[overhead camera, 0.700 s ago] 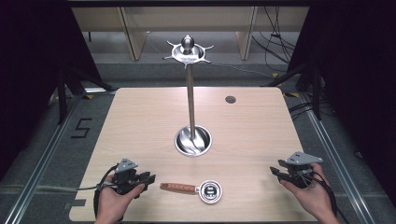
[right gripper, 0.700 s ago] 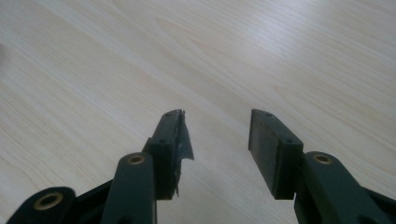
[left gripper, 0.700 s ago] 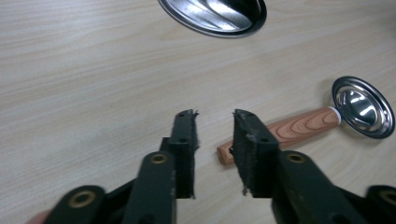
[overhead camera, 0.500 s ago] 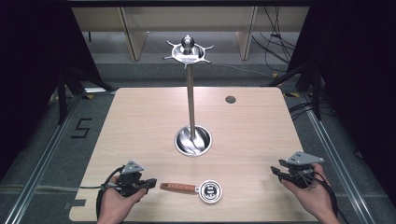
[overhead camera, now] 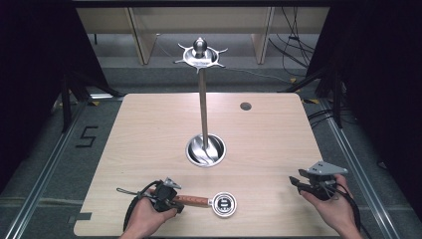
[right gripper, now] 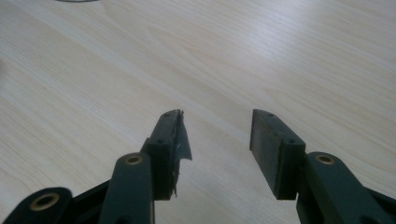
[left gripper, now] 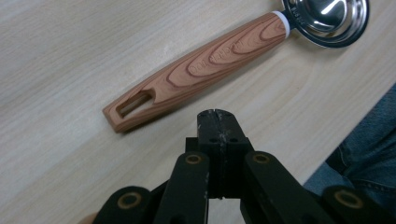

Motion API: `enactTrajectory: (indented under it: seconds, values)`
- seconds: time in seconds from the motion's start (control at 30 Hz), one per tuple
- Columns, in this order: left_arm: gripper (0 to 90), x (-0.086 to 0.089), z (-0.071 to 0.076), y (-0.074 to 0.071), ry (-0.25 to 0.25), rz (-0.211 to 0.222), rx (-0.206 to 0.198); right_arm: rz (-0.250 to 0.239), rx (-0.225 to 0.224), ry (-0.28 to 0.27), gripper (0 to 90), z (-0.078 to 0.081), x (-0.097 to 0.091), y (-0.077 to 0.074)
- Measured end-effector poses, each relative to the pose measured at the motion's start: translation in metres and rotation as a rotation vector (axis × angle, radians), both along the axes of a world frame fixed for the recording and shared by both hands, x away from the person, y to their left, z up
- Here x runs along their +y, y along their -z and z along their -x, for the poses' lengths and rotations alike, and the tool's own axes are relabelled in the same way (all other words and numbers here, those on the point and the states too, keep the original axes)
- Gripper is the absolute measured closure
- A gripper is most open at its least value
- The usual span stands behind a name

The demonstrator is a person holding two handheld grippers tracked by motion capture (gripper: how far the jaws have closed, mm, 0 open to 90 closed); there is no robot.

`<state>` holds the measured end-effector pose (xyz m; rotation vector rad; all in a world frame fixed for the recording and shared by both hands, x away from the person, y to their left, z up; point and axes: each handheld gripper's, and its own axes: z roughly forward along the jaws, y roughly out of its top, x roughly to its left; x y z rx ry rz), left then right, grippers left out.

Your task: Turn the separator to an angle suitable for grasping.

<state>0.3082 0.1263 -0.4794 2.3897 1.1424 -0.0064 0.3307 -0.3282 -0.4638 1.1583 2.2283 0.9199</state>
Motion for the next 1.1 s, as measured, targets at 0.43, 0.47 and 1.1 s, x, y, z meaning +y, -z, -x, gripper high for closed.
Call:
enactTrajectory:
  seconds: [0.43, 0.47, 1.1]
  values:
    - [89.2, -0.009, -0.016, 0.006, -0.047, -0.056, 0.011, -0.013, -0.008, -0.006, 53.9, 0.001, 0.002, -0.003]
    - [89.2, -0.009, -0.019, 0.007, -0.065, -0.055, 0.015, -0.007, 0.011, -0.004, 53.9, 0.002, 0.003, -0.004]
    - [89.3, -0.041, -0.069, 0.006, -0.107, -0.069, -0.036, -0.013, -0.001, -0.011, 53.9, 0.001, 0.002, -0.005]
